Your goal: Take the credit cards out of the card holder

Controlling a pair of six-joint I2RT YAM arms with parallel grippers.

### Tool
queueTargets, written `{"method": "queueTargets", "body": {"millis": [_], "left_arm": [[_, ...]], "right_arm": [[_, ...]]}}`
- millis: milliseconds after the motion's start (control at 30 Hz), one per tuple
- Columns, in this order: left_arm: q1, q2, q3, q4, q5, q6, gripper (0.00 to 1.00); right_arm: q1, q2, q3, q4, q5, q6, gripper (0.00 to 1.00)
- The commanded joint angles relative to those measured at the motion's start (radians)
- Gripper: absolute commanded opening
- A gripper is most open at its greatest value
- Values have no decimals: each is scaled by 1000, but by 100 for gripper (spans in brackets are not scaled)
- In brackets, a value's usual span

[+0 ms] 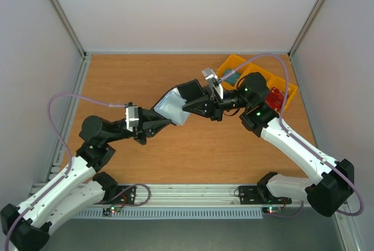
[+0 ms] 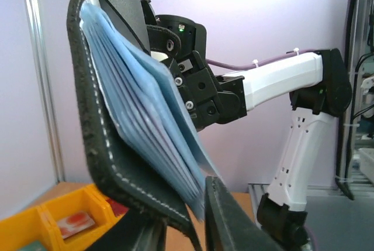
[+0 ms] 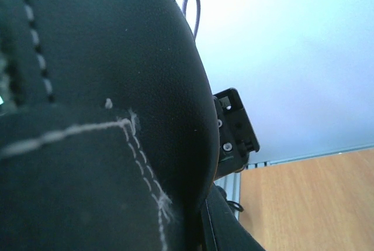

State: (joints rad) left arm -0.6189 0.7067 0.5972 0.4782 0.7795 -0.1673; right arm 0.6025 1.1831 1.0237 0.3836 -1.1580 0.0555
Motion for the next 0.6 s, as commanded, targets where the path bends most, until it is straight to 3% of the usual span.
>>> {"method": "queueTargets", "body": {"millis": [0, 100, 300, 400, 467, 567], "left_arm": [[-8, -28, 6, 133, 15, 5, 14], [-8, -36, -5, 129, 19, 12, 2], [-8, -52, -16, 112, 28, 29, 0], [-8, -46, -10, 99, -1, 18, 1], [-8, -40, -6, 87, -36, -10, 10], [-8, -36, -5, 77, -46, -11, 5]], "right_arm": [[8, 32, 36, 0, 12, 6, 1], [9, 27, 41, 5, -3, 1, 1], [9, 26, 65, -48, -30, -18, 1], [37, 16, 96, -258, 46, -170, 2], [95, 18, 146, -489, 141, -359, 5], [135, 42, 166, -610, 197, -461, 11]]}}
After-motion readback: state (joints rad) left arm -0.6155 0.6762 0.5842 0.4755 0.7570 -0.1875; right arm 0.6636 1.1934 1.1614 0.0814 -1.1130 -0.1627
